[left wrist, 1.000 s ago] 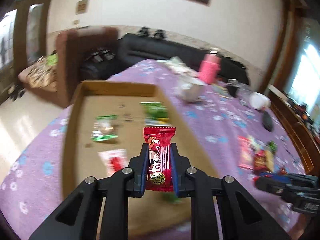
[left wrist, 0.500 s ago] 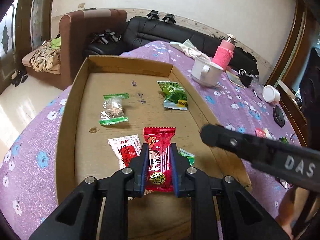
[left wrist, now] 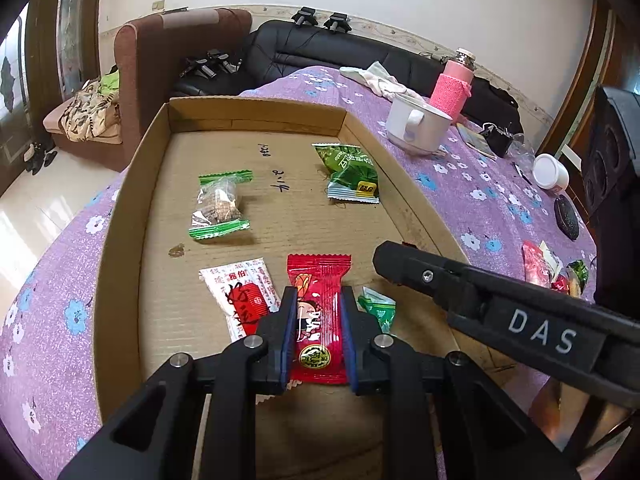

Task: Organize snacks
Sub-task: 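Lower both snacks into the box and open both grippers, then withdraw both grippers from the box back to the snack pile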

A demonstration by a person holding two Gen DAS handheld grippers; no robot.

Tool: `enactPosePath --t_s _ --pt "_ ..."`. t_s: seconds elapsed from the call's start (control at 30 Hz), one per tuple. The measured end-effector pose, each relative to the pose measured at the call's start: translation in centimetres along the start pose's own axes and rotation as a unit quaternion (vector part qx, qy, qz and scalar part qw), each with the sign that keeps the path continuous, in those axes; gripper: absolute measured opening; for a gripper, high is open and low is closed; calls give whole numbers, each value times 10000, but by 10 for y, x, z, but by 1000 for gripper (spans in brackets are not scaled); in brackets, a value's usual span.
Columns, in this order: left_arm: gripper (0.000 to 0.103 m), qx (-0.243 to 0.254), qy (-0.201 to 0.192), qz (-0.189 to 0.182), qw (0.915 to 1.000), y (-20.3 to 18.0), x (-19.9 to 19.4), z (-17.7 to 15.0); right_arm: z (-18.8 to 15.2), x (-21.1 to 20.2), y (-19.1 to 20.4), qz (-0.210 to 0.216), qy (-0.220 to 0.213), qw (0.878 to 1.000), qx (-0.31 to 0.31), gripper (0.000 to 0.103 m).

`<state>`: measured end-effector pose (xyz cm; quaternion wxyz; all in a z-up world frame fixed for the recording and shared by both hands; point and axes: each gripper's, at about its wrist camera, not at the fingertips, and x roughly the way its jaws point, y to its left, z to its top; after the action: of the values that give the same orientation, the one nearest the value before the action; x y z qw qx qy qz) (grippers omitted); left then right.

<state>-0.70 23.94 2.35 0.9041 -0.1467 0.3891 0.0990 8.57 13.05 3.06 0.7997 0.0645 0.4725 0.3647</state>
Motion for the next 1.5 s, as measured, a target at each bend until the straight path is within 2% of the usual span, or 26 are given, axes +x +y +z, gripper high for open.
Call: enactPosePath --t_s 0.2,0.5,0.6,0.67,0.83,0.93,1.2,1.4,1.5 --pt "19 53 50 14 10000 -2 4 0 -1 2 6 -197 -58 9996 -203 27" --pt "20 90 43 27 9999 -3 3 0 -2 2 4 -211 -71 9996 -199 27" --pt "21 67 56 11 10000 -2 3 0 -2 1 4 -133 -46 9997 -197 29" --pt "23 50 47 21 10000 -1 3 0 -2 0 4 -58 -41 9998 -191 36" --pt "29 -21 -4 1 10000 2 0 1 -3 -5 6 88 -118 9997 -218 44" --pt "33 -71 -50 4 10000 4 -2 1 -2 -10 5 153 -195 9996 -146 44" --pt "33 -133 -151 74 9998 6 -5 3 5 -34 -11 467 -272 9982 269 44" --pt "34 -177 -280 84 9994 8 -9 4 -1 -85 -54 -27 -371 9981 492 44" --pt "34 -143 -366 95 9992 7 -13 3 -13 -115 -91 -571 -443 9961 504 44"
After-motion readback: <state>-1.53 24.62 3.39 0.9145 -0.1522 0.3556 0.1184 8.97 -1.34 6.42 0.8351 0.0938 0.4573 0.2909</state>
